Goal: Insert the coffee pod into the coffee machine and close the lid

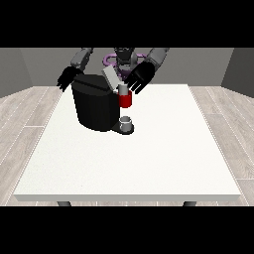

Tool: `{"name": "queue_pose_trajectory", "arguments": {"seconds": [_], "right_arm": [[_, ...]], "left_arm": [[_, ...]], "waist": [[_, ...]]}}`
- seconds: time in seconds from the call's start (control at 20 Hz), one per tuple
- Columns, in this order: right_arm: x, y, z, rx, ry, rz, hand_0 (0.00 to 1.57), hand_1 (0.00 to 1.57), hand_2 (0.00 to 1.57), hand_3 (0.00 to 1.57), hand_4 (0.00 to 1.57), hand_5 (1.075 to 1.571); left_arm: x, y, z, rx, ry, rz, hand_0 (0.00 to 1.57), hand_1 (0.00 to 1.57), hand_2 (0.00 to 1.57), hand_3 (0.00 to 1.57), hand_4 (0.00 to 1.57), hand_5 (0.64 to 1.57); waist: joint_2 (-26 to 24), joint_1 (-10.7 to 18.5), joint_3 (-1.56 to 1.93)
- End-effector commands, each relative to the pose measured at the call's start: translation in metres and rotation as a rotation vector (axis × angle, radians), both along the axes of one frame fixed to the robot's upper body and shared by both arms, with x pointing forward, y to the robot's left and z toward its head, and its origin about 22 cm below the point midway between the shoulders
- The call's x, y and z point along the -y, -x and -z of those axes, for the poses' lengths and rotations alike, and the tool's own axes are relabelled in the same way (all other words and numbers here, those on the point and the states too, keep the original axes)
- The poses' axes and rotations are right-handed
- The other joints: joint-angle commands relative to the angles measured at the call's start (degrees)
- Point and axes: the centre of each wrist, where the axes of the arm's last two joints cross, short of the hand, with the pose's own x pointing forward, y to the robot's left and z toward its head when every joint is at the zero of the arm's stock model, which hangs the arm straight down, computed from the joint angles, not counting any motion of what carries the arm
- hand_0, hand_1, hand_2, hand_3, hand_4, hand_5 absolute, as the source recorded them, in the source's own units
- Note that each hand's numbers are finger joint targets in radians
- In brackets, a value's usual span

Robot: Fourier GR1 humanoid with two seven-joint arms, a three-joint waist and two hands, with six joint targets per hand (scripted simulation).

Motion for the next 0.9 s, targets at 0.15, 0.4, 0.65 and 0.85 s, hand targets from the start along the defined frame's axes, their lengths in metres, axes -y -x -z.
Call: {"name": "queue_pose_trajectory", "arguments": {"seconds": [0.15,0.4,0.65,0.85], "right_arm": [[-0.004,0.008,0.009,-0.028,-0.015,0.02,0.0,0.0,0.0,0.0,0.43,1.571],[-0.005,0.0,-0.002,0.023,0.012,-0.007,0.0,0.0,0.0,0.0,0.44,1.571],[-0.012,-0.009,-0.017,0.036,-0.021,0.019,0.0,0.0,0.0,0.0,0.37,1.571],[-0.005,-0.003,-0.021,0.054,-0.007,-0.015,0.0,0.0,0.0,0.0,0.4,1.571]], "left_arm": [[-0.012,0.0,0.007,-0.037,-0.007,-0.003,1.16,1.16,1.24,1.18,0.49,1.571],[0.001,-0.003,-0.002,-0.026,0.001,-0.019,1.24,1.24,1.28,1.2,0.49,1.571],[-0.009,-0.002,-0.006,-0.009,-0.014,0.004,1.22,1.22,1.25,1.15,0.47,1.571],[-0.034,0.002,-0.008,0.0,-0.02,-0.013,1.16,1.16,1.19,1.06,0.46,1.571]], "waist": [[-0.6,0.81,-0.01],[1.51,-0.76,-0.01],[3.05,0.64,-0.02],[3.94,-0.73,-0.03]]}}
